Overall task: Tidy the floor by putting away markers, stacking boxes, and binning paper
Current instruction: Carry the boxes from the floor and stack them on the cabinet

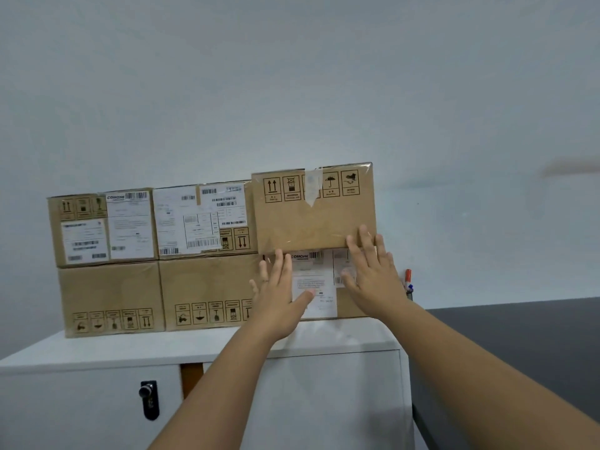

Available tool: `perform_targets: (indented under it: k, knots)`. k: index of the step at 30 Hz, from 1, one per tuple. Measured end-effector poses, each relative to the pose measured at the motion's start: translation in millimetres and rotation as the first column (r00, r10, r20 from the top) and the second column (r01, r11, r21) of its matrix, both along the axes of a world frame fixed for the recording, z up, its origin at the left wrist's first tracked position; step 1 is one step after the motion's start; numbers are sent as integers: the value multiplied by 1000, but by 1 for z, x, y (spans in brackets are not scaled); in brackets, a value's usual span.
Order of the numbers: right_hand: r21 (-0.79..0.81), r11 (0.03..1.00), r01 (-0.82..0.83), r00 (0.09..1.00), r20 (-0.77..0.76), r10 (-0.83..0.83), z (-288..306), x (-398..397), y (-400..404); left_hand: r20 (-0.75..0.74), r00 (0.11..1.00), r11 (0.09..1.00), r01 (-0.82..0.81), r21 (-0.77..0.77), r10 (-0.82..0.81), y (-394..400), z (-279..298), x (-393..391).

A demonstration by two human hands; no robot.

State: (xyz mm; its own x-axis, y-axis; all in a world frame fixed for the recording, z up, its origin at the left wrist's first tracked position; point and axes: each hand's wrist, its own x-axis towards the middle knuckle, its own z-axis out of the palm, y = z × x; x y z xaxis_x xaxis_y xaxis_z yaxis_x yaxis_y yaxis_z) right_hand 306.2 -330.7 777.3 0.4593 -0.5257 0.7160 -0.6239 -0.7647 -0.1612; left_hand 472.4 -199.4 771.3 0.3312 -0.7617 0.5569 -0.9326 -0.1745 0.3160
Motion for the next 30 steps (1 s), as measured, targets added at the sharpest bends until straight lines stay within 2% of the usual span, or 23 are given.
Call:
perform_targets:
  k: [6, 9, 13, 17, 19, 23, 25, 27, 28, 30]
  knots:
    - [99, 993, 66, 986, -157, -50, -12, 13, -28, 52, 996, 996, -79, 31, 77, -30, 8, 12]
    - [125, 990, 61, 974, -226, -32, -4, 8, -27, 47, 991, 983, -130, 131, 124, -36, 19, 14]
    - [221, 975, -13, 976, -208, 60, 0, -21, -3, -16, 998, 994, -52, 92, 53, -13, 4, -4]
    - [243, 969, -45, 970, -223, 101, -30, -87, 37, -24, 990, 990, 140, -31, -141, 41, -61, -48]
    - [339, 940, -31, 973, -206, 106, -56, -128, 61, -109, 976, 982, 189, -27, -191, 71, -103, -79]
    - [586, 809, -55, 996, -19, 82, -141, -205, 127, -282, 934, 956, 264, 126, -220, 112, -187, -154]
    - [573, 819, -4, 998, -48, 38, -193, -238, 162, -306, 918, 918, 326, 227, -250, 129, -228, -187]
    - [546, 838, -17, 1000, -1, 21, -235, -271, 192, -297, 901, 862, 402, 307, -315, 142, -267, -214]
    - [575, 818, -15, 1000, 22, 3, -253, -287, 203, -290, 895, 832, 429, 353, -339, 149, -284, -226]
    - [652, 757, 53, 999, -37, -39, -286, -317, 219, -276, 889, 777, 454, 437, -364, 162, -313, -249]
